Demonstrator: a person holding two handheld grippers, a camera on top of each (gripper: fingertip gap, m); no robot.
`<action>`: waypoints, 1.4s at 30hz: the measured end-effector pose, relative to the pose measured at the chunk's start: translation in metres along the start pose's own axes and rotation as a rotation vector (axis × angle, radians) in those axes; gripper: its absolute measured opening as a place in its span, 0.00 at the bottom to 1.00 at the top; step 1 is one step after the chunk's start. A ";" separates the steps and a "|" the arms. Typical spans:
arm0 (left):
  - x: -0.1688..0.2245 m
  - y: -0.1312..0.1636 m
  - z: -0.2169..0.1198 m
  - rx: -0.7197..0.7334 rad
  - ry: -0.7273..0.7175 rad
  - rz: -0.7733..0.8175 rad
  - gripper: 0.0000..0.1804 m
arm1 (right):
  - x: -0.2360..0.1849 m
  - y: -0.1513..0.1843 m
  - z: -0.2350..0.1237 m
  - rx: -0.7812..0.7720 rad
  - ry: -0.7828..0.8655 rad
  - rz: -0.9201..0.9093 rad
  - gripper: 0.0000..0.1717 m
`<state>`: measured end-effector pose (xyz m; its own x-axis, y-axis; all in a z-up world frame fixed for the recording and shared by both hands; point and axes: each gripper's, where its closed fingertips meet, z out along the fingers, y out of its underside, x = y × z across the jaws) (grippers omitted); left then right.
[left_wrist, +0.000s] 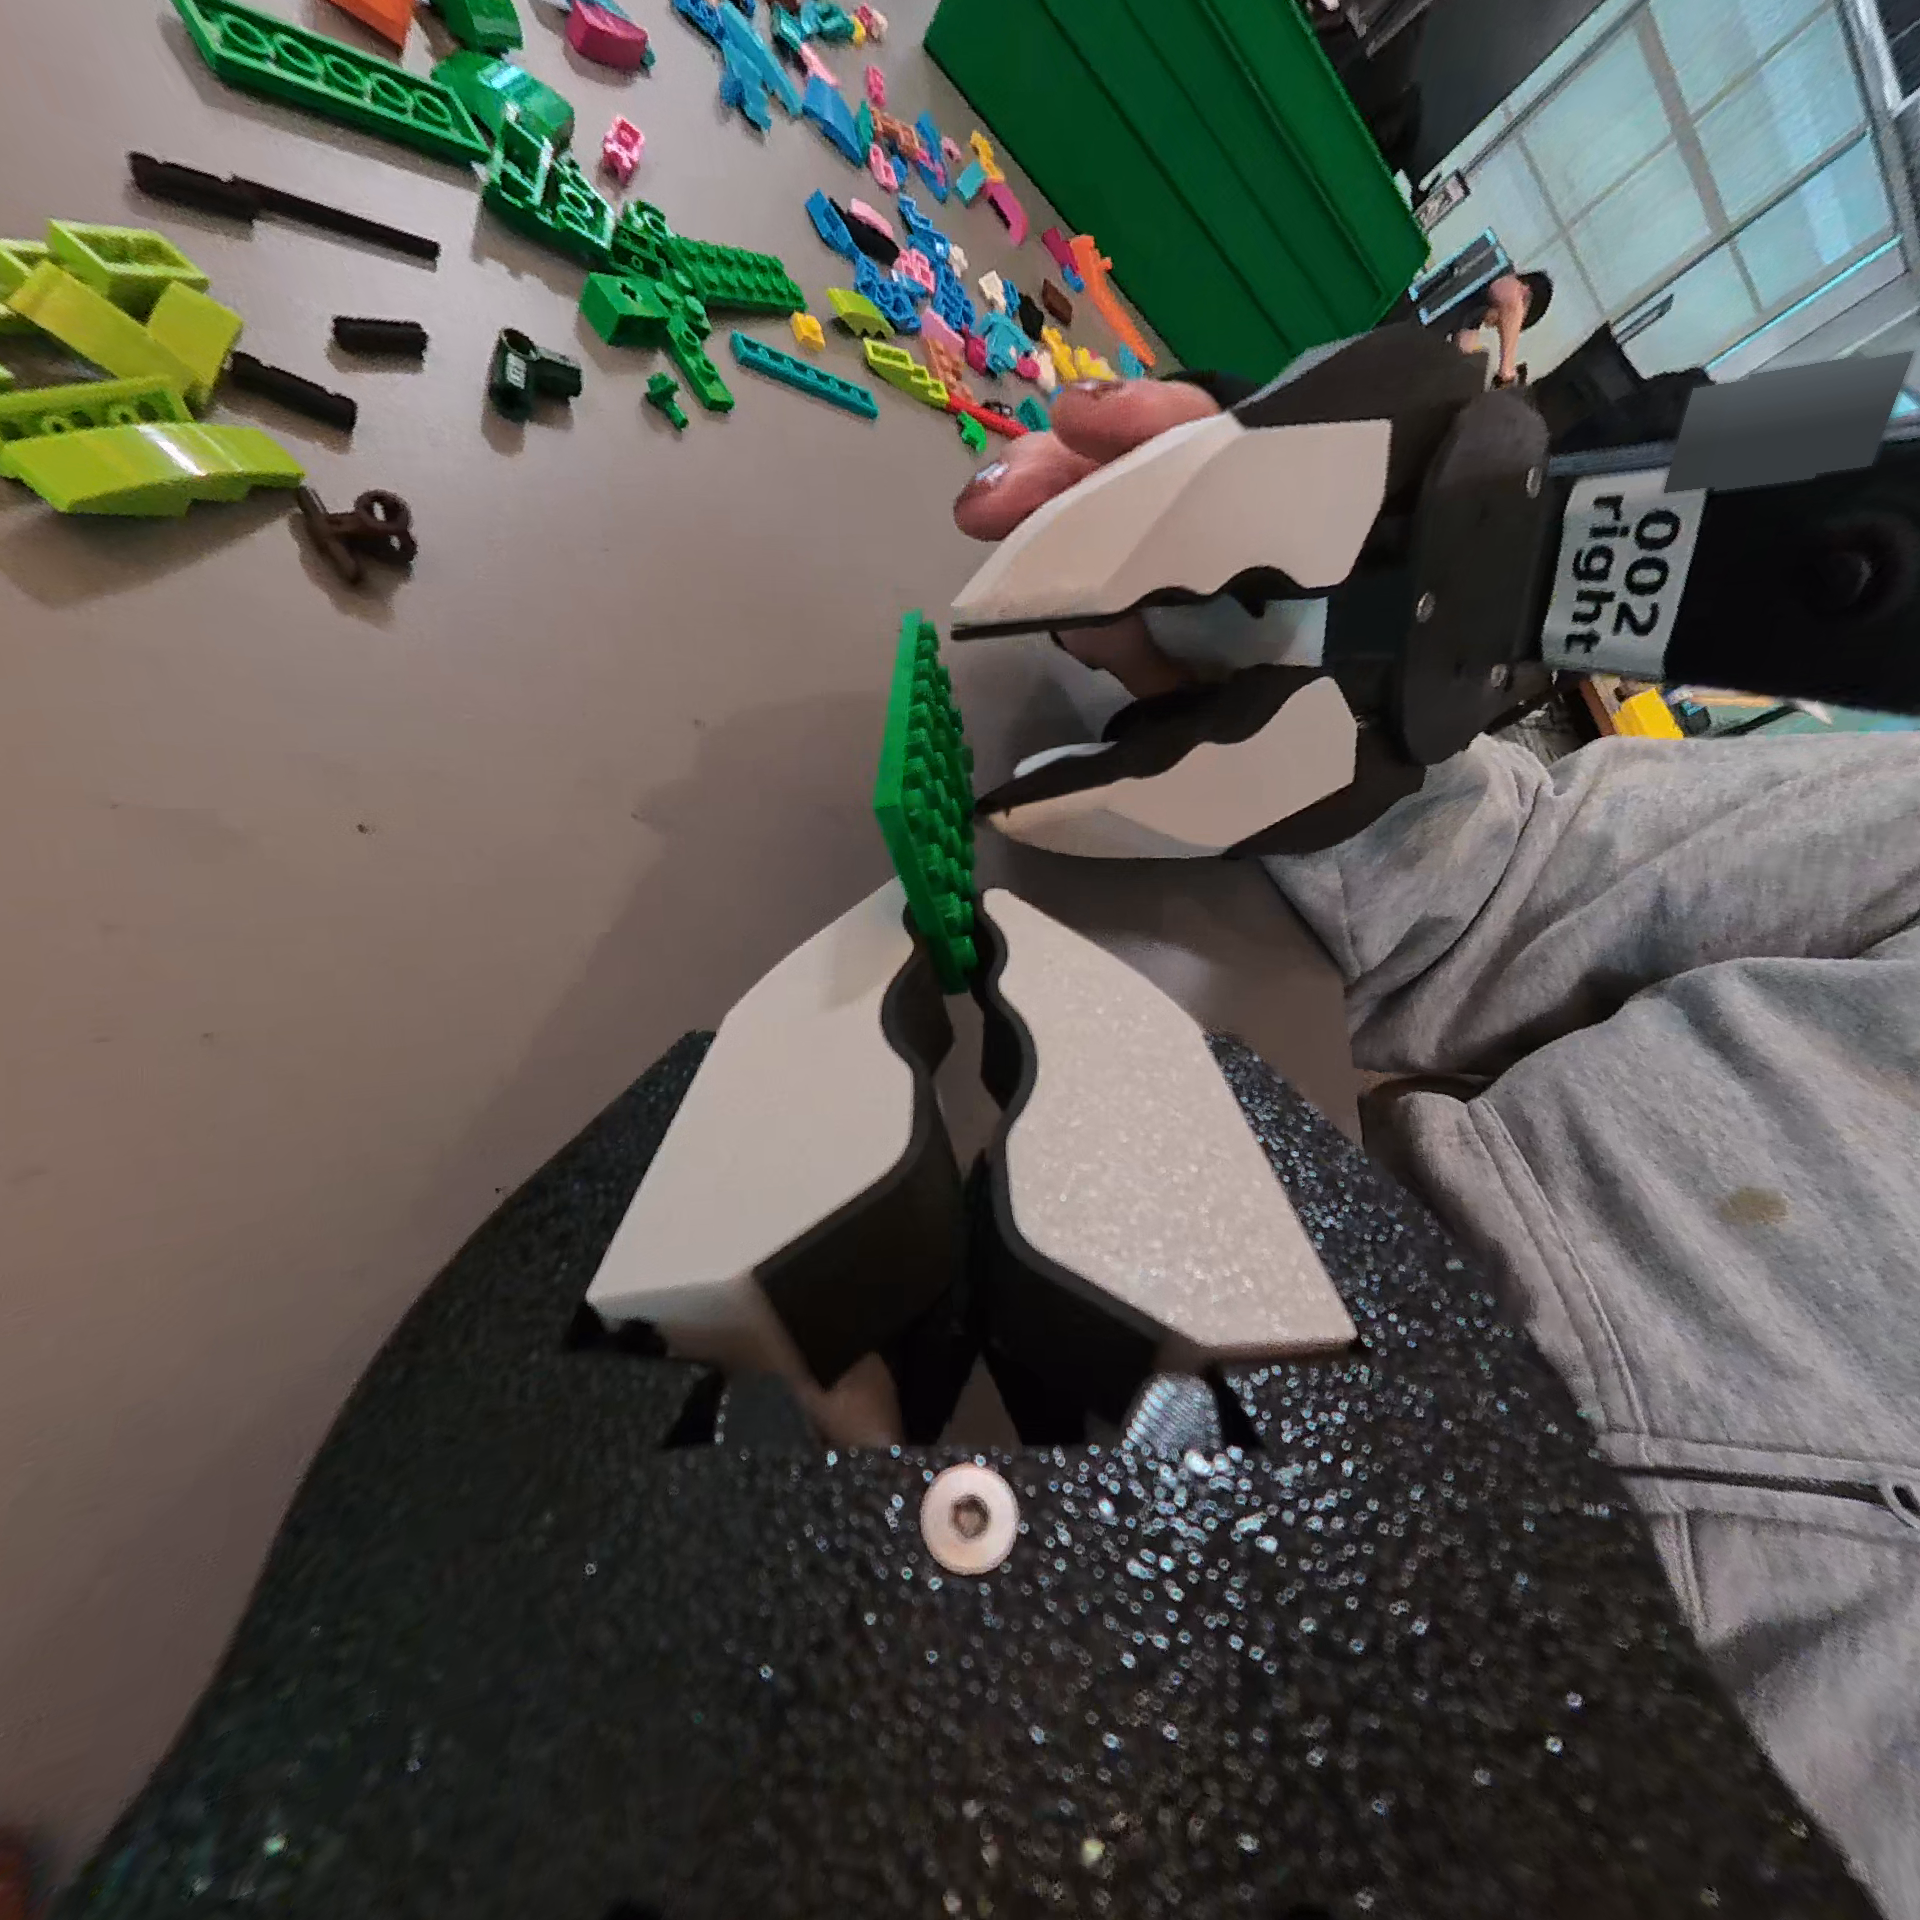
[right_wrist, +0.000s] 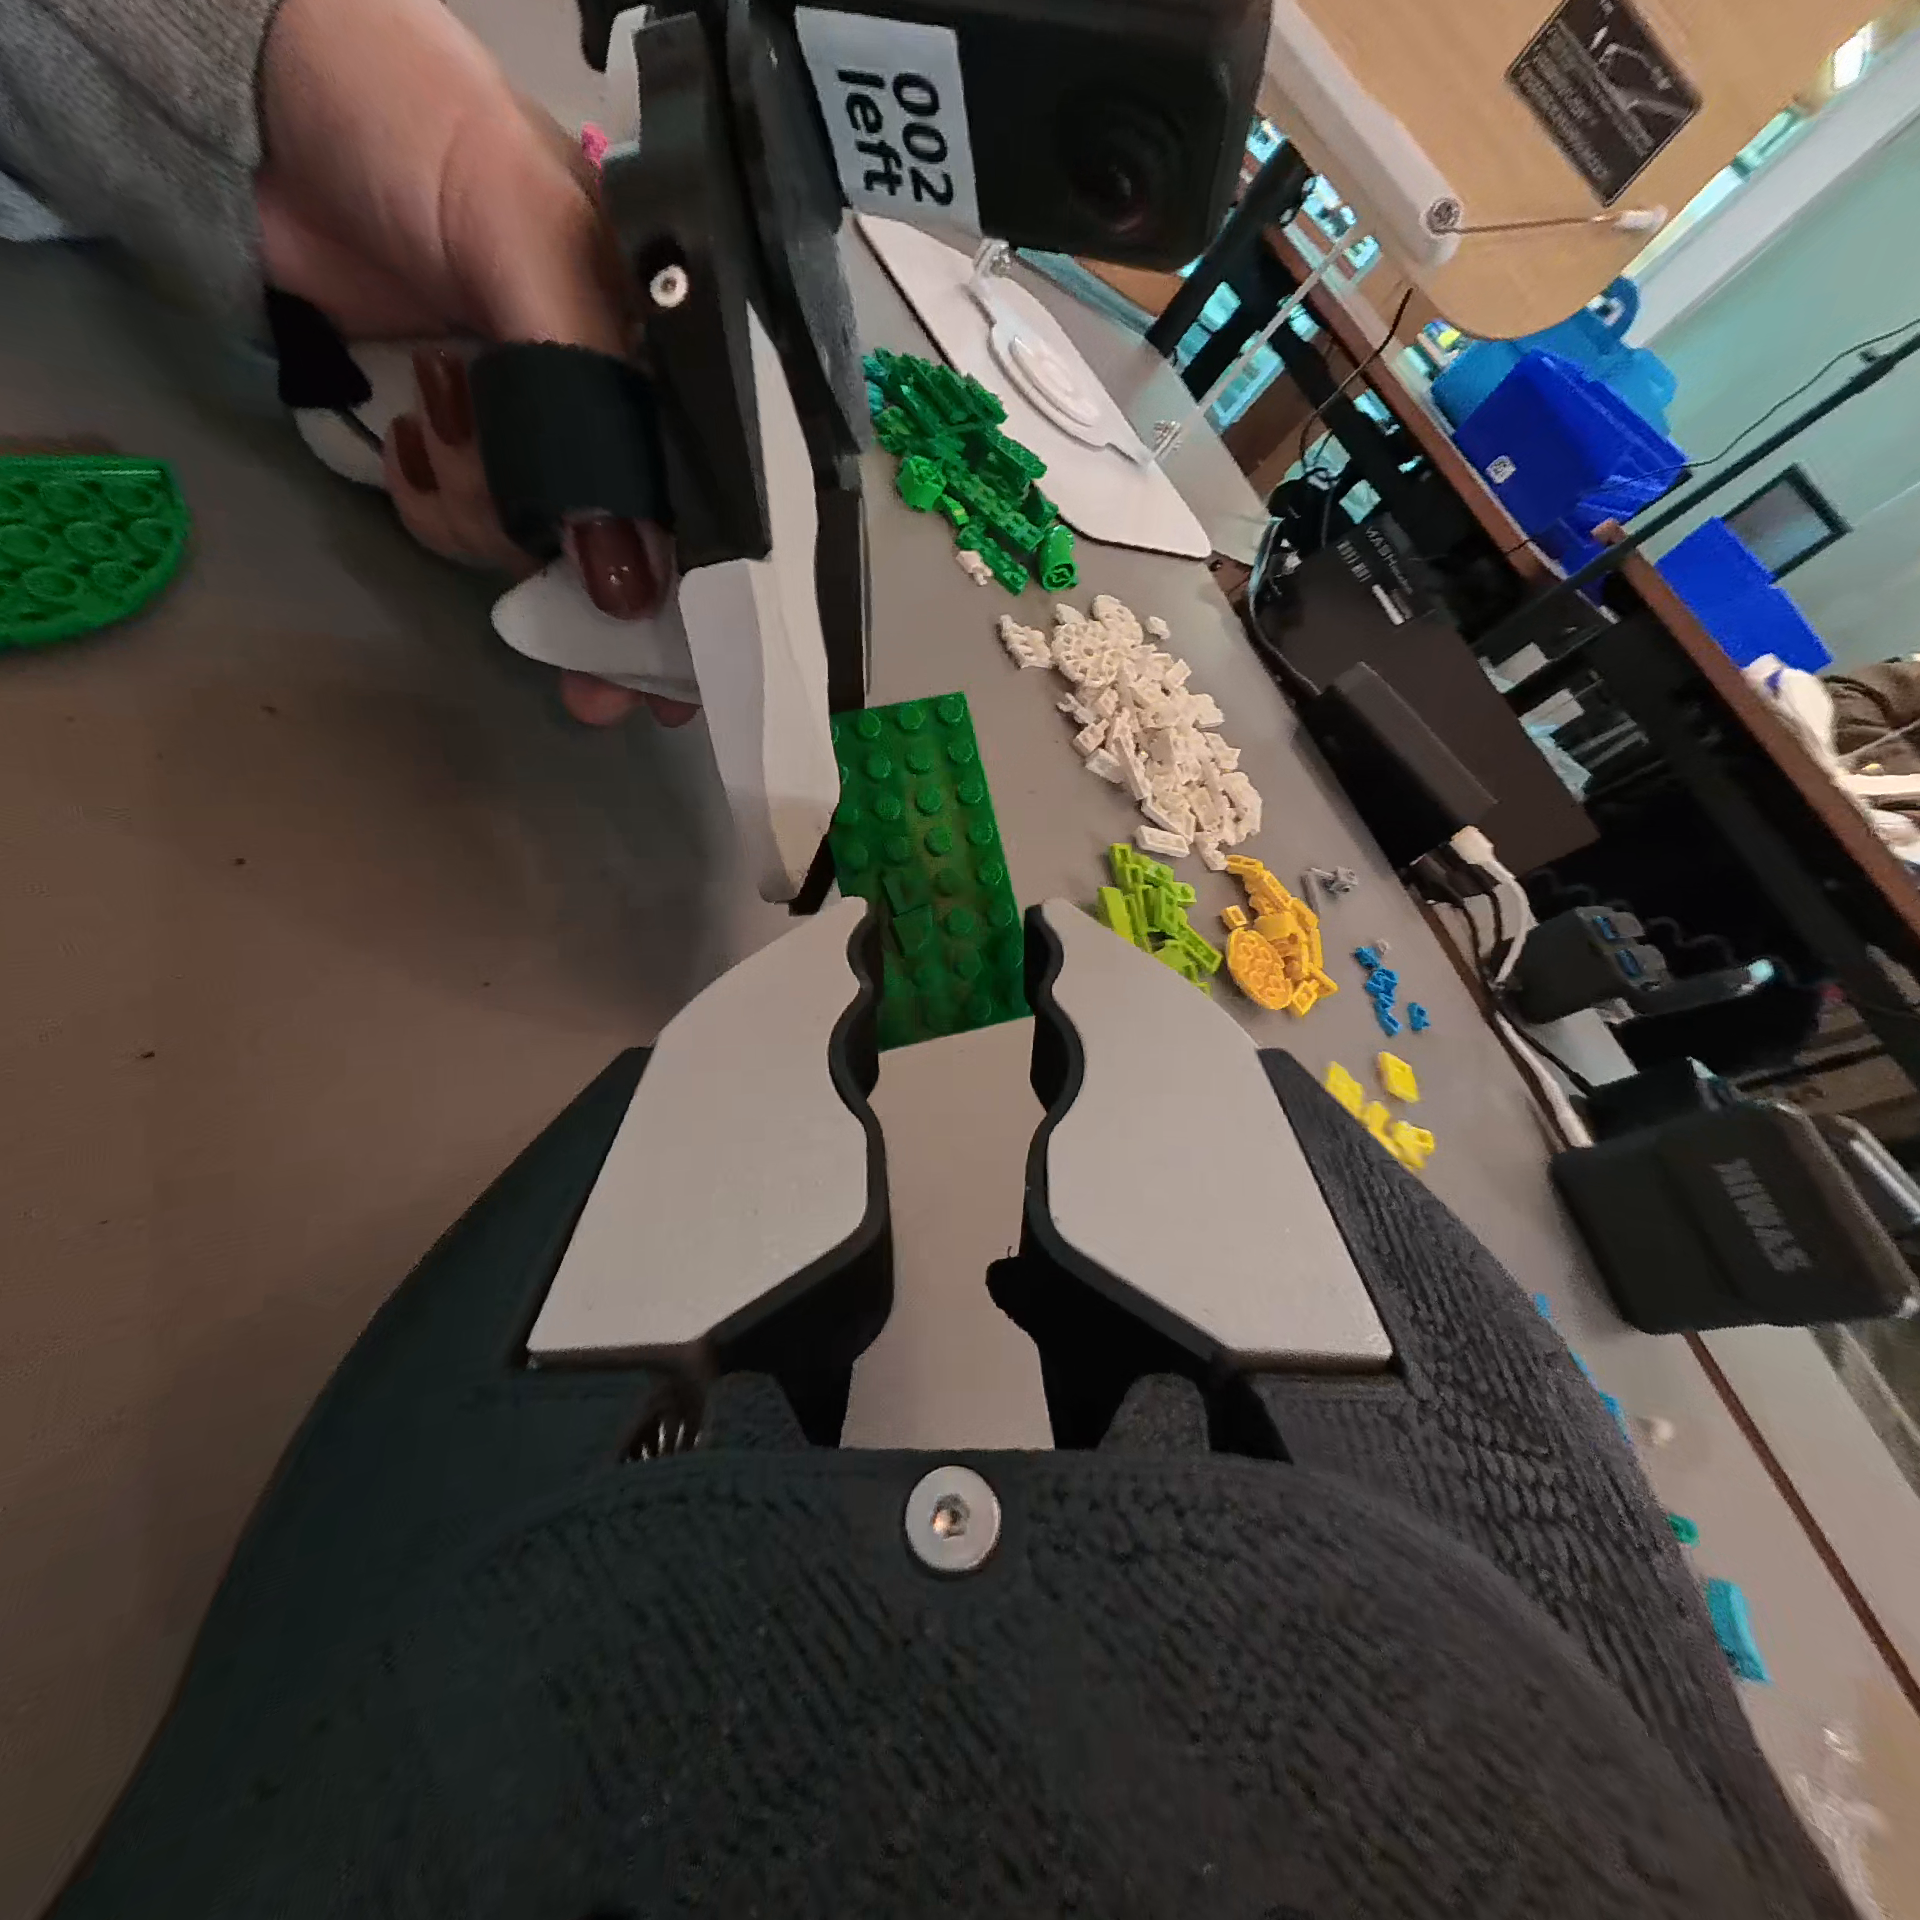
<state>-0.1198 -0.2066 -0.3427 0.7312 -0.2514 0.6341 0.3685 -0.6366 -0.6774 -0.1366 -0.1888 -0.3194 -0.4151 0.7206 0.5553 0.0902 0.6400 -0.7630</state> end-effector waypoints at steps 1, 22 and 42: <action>0.002 0.002 0.001 -0.016 0.008 0.008 0.01 | -0.002 0.000 0.000 -0.002 -0.022 0.013 0.15; 0.013 0.020 0.005 -0.128 0.106 0.002 0.05 | -0.029 0.012 -0.009 -0.061 -0.283 0.145 0.14; -0.010 0.014 0.003 -0.084 -0.025 -0.142 0.02 | -0.025 0.018 -0.006 -0.104 -0.128 -0.248 0.00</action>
<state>-0.1202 -0.2108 -0.3600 0.6897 -0.1369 0.7110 0.4209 -0.7232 -0.5475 -0.1193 -0.1938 -0.3450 -0.5462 0.5038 0.6692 0.0616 0.8209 -0.5678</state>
